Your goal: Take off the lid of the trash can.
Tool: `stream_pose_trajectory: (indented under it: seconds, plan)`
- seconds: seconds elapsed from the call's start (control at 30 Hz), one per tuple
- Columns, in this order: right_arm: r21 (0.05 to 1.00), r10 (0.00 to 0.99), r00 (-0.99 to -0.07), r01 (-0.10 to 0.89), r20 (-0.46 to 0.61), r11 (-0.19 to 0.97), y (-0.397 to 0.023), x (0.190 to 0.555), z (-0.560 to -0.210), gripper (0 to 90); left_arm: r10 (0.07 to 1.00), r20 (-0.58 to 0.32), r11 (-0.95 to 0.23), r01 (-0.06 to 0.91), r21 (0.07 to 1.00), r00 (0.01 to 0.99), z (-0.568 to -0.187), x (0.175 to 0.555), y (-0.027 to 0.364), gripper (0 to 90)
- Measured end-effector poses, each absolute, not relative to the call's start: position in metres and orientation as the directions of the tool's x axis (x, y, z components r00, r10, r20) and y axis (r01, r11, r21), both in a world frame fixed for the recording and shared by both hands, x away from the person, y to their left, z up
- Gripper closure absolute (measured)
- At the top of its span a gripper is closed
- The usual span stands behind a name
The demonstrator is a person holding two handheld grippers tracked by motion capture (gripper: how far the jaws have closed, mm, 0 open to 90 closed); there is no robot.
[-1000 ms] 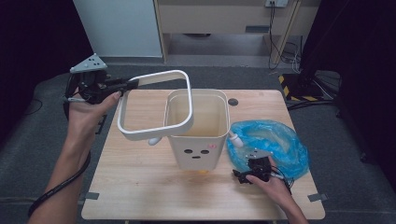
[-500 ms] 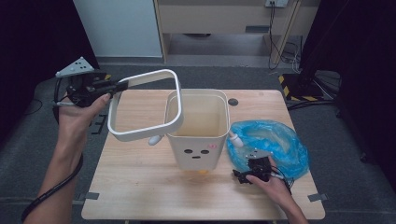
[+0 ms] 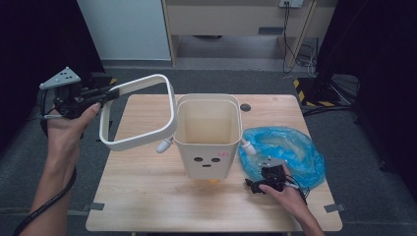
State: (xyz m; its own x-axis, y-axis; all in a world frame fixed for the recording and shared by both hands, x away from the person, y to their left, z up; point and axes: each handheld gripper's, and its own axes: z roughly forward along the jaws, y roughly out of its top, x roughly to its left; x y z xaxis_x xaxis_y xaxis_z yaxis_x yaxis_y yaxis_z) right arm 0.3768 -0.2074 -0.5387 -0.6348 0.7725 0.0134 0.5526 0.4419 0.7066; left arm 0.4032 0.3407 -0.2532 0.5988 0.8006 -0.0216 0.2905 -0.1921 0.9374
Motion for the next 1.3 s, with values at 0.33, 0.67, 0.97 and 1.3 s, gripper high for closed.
stream_pose_trajectory:
  seconds: [0.33,0.67,0.97,1.3]
  plan:
    - [0.706,0.772,-0.635,0.553,0.014,0.442,-0.207,0.377,-0.539,0.7,0.831,-0.045,-0.164,0.322,0.932,0.554,-0.275,0.408,0.361,76.3]
    - [0.707,0.773,-0.635,0.553,0.013,0.442,-0.207,0.377,-0.539,0.7,0.854,-0.051,-0.151,0.342,0.928,0.517,-0.296,0.416,0.373,76.3]
    - [0.707,0.772,-0.635,0.553,0.014,0.442,-0.207,0.377,-0.539,0.7,0.869,-0.056,-0.149,0.369,0.917,0.491,-0.317,0.424,0.379,76.3]
    - [0.707,0.772,-0.635,0.552,0.014,0.442,-0.207,0.377,-0.539,0.7,0.879,-0.062,-0.141,0.382,0.914,0.472,-0.325,0.429,0.383,76.3]
